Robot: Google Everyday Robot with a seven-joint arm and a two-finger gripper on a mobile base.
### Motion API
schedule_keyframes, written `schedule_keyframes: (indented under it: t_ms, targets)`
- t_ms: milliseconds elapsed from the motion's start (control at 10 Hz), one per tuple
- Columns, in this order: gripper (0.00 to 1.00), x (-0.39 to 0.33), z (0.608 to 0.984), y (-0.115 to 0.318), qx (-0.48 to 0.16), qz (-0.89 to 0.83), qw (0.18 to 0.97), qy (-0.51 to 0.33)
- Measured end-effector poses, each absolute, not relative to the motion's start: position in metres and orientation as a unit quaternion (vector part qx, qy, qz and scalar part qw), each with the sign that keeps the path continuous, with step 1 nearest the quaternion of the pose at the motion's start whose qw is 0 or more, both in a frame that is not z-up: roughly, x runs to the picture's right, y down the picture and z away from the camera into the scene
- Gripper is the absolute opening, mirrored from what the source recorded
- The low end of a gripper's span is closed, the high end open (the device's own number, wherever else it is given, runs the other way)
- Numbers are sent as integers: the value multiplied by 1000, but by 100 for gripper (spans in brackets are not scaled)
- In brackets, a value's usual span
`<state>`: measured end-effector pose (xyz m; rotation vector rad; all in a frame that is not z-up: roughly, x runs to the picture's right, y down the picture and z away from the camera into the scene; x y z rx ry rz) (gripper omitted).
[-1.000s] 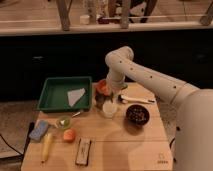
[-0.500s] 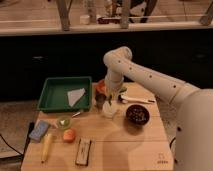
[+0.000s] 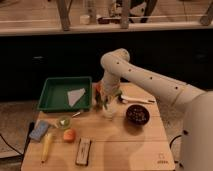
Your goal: Place pepper in paper cup
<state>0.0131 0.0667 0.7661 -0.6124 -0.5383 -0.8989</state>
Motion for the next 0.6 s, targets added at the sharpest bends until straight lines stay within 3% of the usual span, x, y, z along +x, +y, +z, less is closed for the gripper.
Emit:
schedule_keyframes:
  t_ms: [600]
  targets:
    - [4, 5, 759, 86, -307, -421, 804, -287]
